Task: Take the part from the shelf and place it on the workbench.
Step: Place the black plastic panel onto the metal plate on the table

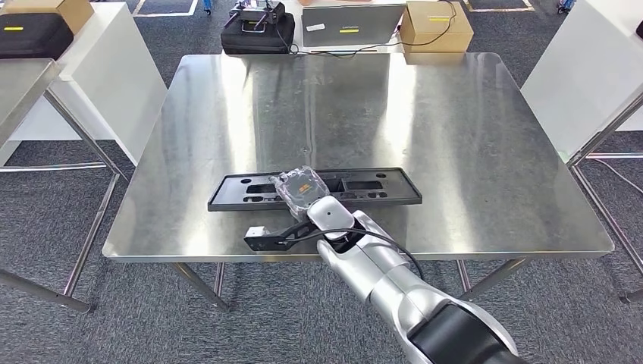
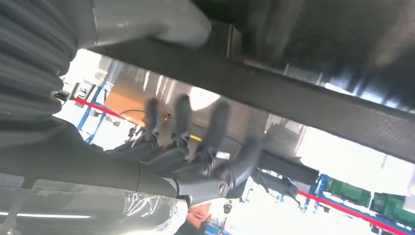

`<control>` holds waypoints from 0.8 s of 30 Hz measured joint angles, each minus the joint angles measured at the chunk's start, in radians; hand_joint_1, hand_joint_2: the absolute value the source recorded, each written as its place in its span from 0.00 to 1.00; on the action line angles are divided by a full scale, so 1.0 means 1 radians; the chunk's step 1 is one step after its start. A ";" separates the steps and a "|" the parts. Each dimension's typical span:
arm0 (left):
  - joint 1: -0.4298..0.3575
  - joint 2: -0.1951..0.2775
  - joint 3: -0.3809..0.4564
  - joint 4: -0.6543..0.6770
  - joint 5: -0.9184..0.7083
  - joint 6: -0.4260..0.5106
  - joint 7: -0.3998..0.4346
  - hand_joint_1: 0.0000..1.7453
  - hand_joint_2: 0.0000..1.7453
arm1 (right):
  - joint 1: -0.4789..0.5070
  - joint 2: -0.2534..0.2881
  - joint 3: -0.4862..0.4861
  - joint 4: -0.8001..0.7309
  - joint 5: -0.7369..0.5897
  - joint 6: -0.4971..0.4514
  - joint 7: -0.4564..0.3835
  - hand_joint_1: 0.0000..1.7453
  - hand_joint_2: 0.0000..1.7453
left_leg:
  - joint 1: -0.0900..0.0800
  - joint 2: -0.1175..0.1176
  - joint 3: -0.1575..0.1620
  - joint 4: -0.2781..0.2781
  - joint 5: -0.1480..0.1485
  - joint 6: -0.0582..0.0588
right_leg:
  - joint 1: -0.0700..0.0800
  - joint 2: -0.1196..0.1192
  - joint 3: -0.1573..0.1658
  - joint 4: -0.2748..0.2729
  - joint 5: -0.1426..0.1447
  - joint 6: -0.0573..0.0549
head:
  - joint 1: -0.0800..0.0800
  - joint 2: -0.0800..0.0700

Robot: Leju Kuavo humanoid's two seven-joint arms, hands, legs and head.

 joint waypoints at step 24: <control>0.002 -0.017 0.039 0.000 0.037 -0.084 -0.007 0.00 0.00 | 0.059 -0.057 -0.181 -0.246 -0.201 -0.241 -0.064 0.00 1.00 | 0.000 0.000 0.000 0.000 0.000 0.000 | 0.000 0.000 0.000 0.000 0.000 0.000 | 0.000 0.000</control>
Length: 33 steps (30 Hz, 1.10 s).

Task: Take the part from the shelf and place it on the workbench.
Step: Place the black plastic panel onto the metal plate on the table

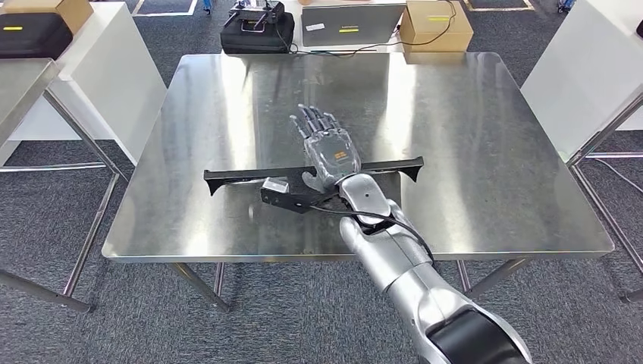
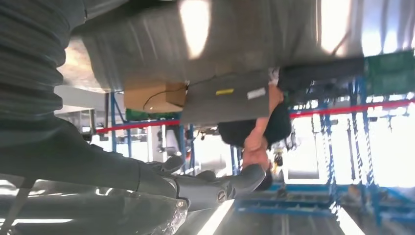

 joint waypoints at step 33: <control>0.023 -0.019 0.036 -0.036 0.031 -0.032 -0.183 0.00 0.00 | 0.916 -0.105 -0.340 -1.667 -0.583 -0.368 -0.490 0.00 1.00 | 0.000 -0.001 0.014 0.000 -0.013 -0.001 | 0.000 0.000 0.011 -0.002 -0.009 -0.004 | 0.000 0.000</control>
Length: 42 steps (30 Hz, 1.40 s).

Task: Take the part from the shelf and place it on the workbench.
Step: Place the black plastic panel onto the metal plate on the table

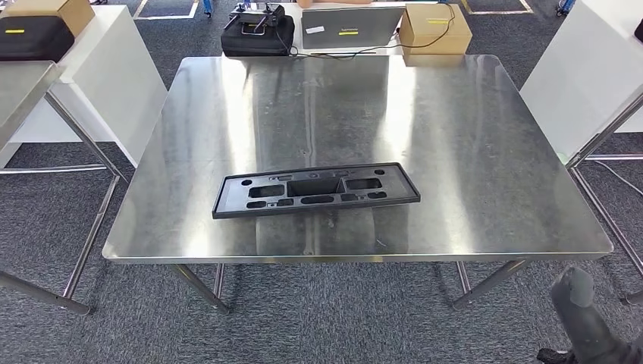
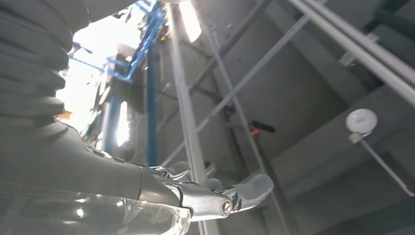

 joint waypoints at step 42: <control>-0.028 -0.058 0.140 -0.006 0.142 0.160 0.066 0.00 0.00 | 0.070 0.305 -0.407 0.260 -0.618 0.216 -0.088 0.00 0.00 | 0.031 0.016 -0.065 0.126 -0.084 -0.030 | -0.026 0.000 0.030 0.018 -0.037 -0.013 | -0.001 0.000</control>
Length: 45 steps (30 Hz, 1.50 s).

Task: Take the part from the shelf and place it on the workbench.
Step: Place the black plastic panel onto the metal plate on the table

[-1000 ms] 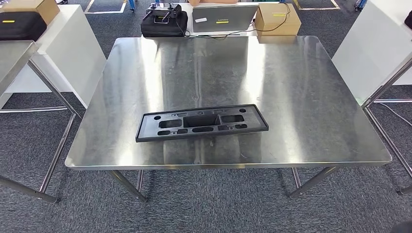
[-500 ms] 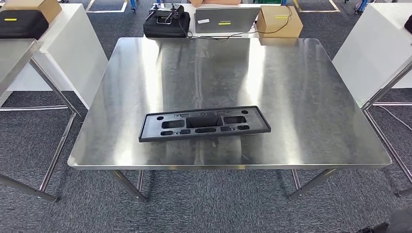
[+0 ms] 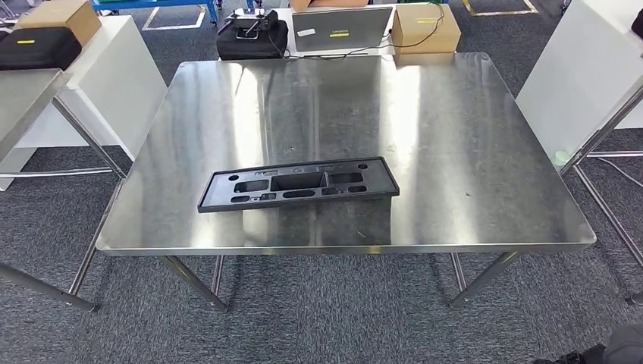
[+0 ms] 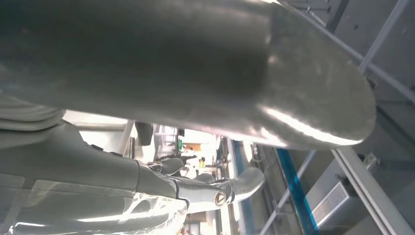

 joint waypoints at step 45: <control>0.005 0.024 -0.047 -0.002 -0.034 -0.052 0.043 0.00 0.00 | -0.163 0.002 -0.592 0.296 -0.111 -0.001 0.041 0.00 0.00 | -0.025 0.015 0.140 -0.167 0.060 0.058 | 0.030 -0.020 -0.069 0.034 0.017 0.019 | 0.004 0.000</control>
